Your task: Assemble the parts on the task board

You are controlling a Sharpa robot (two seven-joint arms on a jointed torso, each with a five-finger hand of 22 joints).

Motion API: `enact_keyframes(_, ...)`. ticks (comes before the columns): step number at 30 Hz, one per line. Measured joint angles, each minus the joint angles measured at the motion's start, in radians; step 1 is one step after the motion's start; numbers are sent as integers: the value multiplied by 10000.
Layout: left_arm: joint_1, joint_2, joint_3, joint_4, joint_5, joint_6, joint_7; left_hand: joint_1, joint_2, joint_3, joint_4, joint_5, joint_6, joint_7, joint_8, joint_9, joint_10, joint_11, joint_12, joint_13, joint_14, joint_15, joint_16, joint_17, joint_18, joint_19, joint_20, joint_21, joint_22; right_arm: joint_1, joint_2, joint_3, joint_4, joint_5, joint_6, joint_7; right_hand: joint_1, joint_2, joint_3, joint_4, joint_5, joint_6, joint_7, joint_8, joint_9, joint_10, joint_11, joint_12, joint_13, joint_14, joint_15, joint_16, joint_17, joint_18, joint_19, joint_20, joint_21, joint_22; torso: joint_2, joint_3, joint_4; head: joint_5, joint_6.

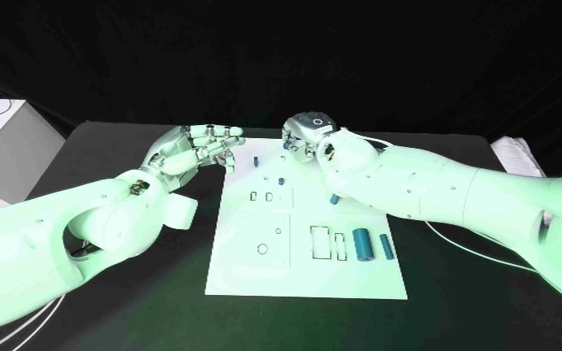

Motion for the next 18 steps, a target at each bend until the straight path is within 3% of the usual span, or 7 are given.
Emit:
enact_keyframes(8, 12, 1, 0, -58, -1, 0, -6, 0, 0, 0, 0, 0, 0, 0, 0, 3, -39, 39, 0, 0, -39, 39, 43, 4, 0, -38, 37, 42, 5, -3, 35, -4, -105, 162, -9, 127, -261, -438, 62, -11, 3, -306, 26, -210, 33, -581, 143, -38, -330, -4, 69, -110, -311, -2, -220, 120, -454, -546, 2, 0, -2, 37, -24)
enact_keyframes(18, 18, -7, 0, -74, -1, 0, -12, 0, 0, 0, 0, 0, 0, 0, 0, 9, -38, 38, 0, 0, -40, 39, 47, 12, 0, -36, 36, 42, 14, -3, -139, -5, 124, 260, -56, 214, -255, -443, 61, -11, 3, -309, 27, -210, 32, -581, 144, -38, -334, -4, 68, -149, -331, -2, -219, 120, -493, -589, 6, 6, -17, 48, -30)
